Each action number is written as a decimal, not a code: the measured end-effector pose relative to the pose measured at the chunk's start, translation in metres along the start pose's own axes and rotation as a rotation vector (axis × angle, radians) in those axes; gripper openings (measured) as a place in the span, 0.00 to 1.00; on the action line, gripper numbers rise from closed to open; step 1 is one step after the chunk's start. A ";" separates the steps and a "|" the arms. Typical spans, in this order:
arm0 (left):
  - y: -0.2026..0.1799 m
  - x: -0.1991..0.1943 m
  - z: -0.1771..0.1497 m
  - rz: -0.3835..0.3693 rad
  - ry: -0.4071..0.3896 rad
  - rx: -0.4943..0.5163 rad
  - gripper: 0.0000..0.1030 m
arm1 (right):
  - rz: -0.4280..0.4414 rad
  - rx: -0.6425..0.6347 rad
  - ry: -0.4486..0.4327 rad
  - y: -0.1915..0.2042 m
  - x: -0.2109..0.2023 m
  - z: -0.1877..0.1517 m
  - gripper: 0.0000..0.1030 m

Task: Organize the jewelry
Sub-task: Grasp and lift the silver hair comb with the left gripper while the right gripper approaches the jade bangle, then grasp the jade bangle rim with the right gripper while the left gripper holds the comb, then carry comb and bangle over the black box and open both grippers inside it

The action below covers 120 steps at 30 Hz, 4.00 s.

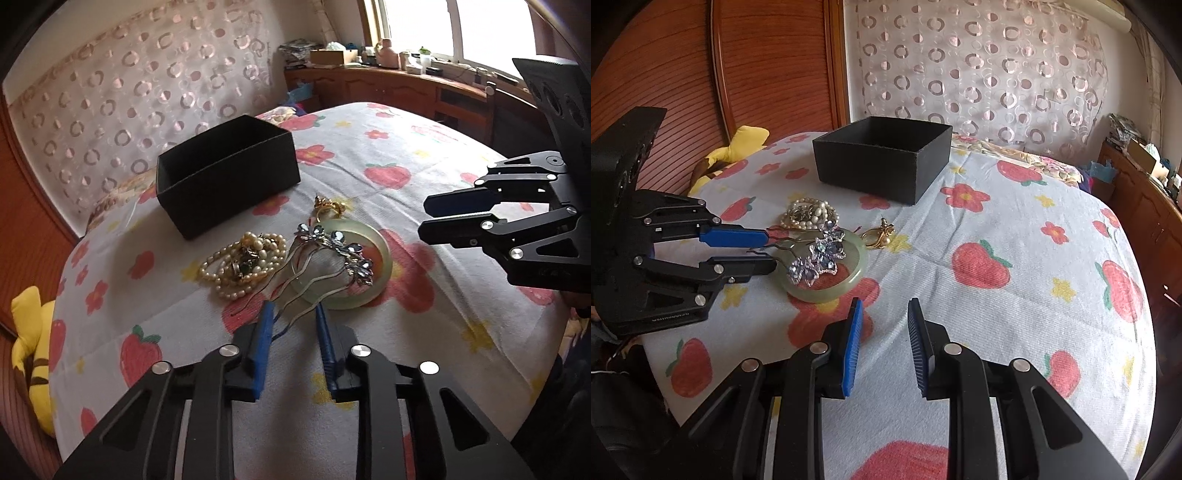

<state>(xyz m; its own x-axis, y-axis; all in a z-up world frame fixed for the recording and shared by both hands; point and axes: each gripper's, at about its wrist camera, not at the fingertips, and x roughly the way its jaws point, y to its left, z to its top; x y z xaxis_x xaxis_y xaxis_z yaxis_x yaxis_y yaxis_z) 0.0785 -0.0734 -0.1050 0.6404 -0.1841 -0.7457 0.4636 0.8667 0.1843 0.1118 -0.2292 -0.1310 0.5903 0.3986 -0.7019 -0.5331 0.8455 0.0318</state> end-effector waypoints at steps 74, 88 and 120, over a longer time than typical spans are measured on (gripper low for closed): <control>0.095 -0.064 0.093 0.001 -0.301 -0.255 0.00 | 0.074 -0.171 -0.110 0.028 -0.023 0.105 0.08; 0.116 0.006 0.114 -0.015 -0.204 -0.307 0.00 | 0.043 -0.175 -0.133 0.007 0.001 0.139 0.08; 0.146 0.016 0.103 -0.009 -0.209 -0.349 0.10 | 0.088 -0.183 -0.066 0.005 0.080 0.174 0.08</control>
<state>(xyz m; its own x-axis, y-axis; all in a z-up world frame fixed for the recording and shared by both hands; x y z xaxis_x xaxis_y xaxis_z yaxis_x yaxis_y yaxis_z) 0.2196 0.0023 -0.0241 0.7645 -0.2510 -0.5937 0.2568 0.9634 -0.0766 0.2620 -0.1313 -0.0636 0.5717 0.4953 -0.6540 -0.6820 0.7301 -0.0433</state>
